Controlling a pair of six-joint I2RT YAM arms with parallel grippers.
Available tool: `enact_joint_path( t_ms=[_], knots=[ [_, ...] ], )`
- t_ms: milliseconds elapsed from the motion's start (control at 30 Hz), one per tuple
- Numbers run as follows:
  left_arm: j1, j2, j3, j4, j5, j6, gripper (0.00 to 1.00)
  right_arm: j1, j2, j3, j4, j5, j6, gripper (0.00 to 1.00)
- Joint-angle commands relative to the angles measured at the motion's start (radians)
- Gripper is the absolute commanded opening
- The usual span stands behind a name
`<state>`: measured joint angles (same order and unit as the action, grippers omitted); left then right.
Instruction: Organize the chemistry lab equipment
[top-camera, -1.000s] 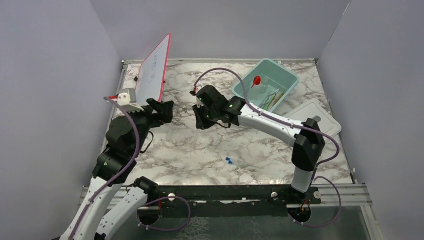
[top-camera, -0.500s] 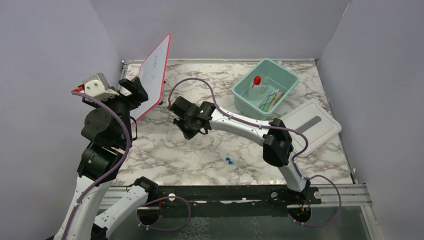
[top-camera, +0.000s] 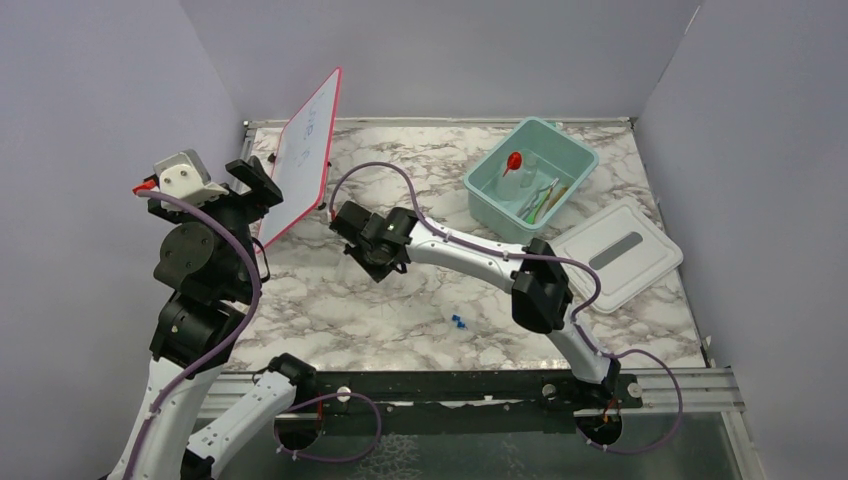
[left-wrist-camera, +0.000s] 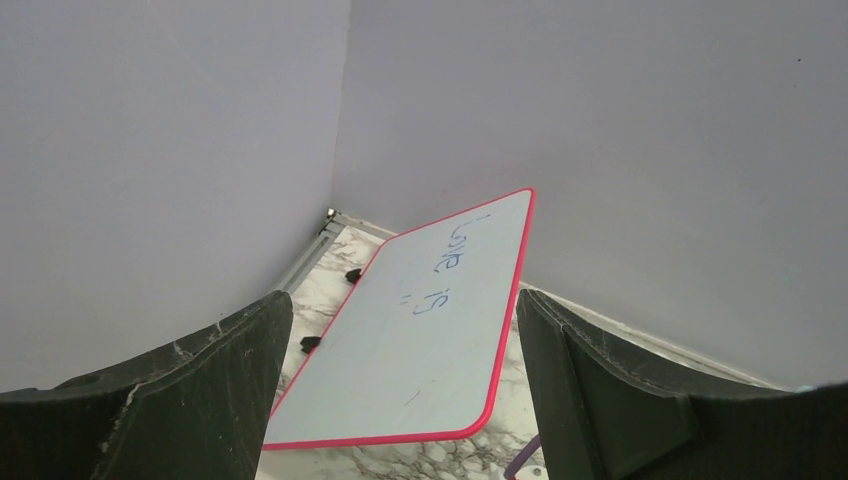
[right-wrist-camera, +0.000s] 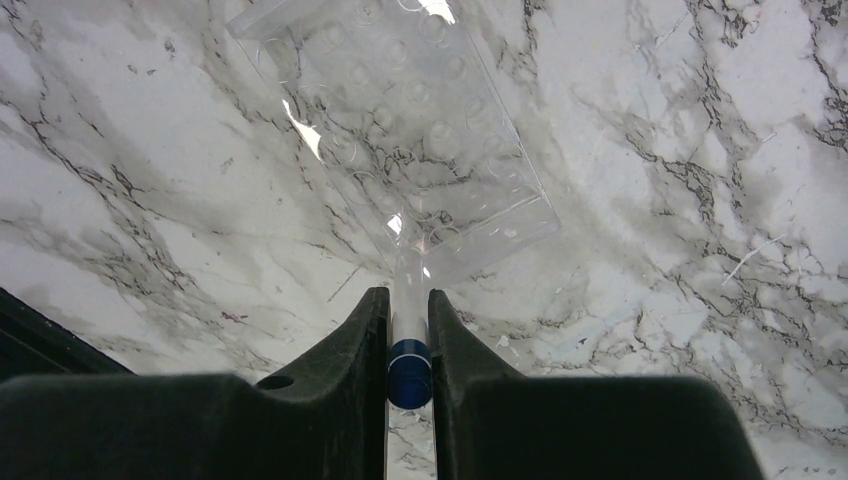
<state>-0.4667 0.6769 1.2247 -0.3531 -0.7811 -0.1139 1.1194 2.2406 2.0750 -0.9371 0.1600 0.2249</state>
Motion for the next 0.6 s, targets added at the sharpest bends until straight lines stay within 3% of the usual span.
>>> enact_joint_path(
  t_ms=[0,300,567],
  knots=[
    [-0.001,-0.006,0.020,0.028,-0.031,0.026,0.85,0.016,0.037,0.017,-0.017,0.036,-0.026,0.09],
    [-0.007,0.002,0.021,0.029,-0.030,0.026,0.85,0.029,0.022,-0.076,0.081,0.047,-0.038,0.14],
    [-0.012,0.009,0.030,0.030,-0.028,0.029,0.85,0.030,0.007,-0.113,0.104,0.061,-0.002,0.29]
  ],
)
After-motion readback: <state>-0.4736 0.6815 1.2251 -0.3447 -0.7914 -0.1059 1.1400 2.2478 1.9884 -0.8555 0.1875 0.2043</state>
